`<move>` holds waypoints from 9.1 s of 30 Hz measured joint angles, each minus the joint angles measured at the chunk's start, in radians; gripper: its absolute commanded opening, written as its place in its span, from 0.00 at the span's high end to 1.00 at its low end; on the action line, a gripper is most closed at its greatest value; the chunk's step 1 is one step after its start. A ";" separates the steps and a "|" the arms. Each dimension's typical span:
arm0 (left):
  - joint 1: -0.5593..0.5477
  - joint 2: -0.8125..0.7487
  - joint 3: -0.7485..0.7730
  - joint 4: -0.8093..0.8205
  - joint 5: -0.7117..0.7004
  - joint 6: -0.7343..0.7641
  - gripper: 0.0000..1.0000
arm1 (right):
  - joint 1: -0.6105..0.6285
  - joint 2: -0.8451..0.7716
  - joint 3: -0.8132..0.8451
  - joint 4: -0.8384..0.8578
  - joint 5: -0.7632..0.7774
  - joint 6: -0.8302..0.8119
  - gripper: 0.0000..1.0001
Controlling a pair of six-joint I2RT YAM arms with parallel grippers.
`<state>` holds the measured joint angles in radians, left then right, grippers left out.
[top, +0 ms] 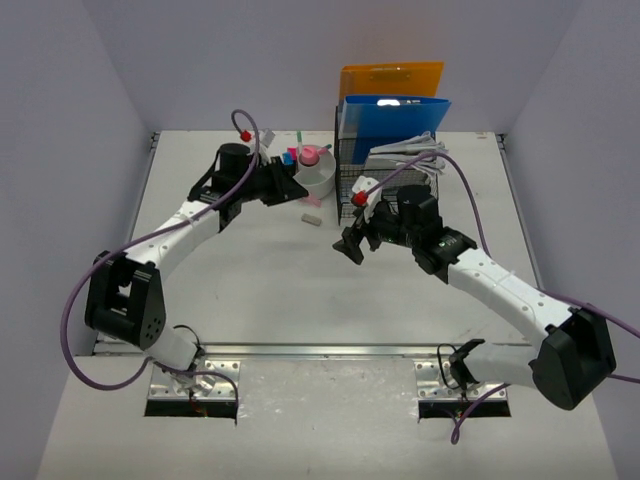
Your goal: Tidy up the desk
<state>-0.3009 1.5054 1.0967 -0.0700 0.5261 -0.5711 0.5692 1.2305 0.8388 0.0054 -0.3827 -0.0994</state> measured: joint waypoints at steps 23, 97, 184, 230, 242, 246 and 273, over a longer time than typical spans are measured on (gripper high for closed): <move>0.023 0.453 0.402 0.065 -0.429 0.354 1.00 | -0.169 -0.081 -0.123 -0.175 0.143 0.067 0.01; -0.058 0.738 0.604 -0.606 0.093 1.848 0.52 | -0.195 -0.107 -0.137 -0.255 0.086 0.020 0.01; -0.005 -0.163 -0.084 0.069 0.088 0.600 0.97 | -0.075 0.469 0.447 0.075 -0.168 1.046 1.00; 0.000 -0.402 -0.113 -0.222 -0.698 0.382 0.00 | 0.126 0.783 0.752 0.203 0.856 0.081 1.00; 0.000 -0.398 -0.113 -0.222 -0.676 0.382 0.00 | 0.120 0.873 0.758 0.227 0.896 0.081 1.00; 0.000 -0.392 -0.114 -0.221 -0.671 0.382 0.00 | 0.120 0.911 0.770 0.230 0.909 0.081 1.00; 0.022 -0.349 -0.117 -0.219 -0.649 0.381 0.00 | 0.087 0.960 0.775 0.391 0.960 -0.010 0.67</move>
<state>-0.2788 1.1565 0.9794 -0.2886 -0.1226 -0.1898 0.6562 2.1903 1.6142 0.3961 0.5768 -0.1089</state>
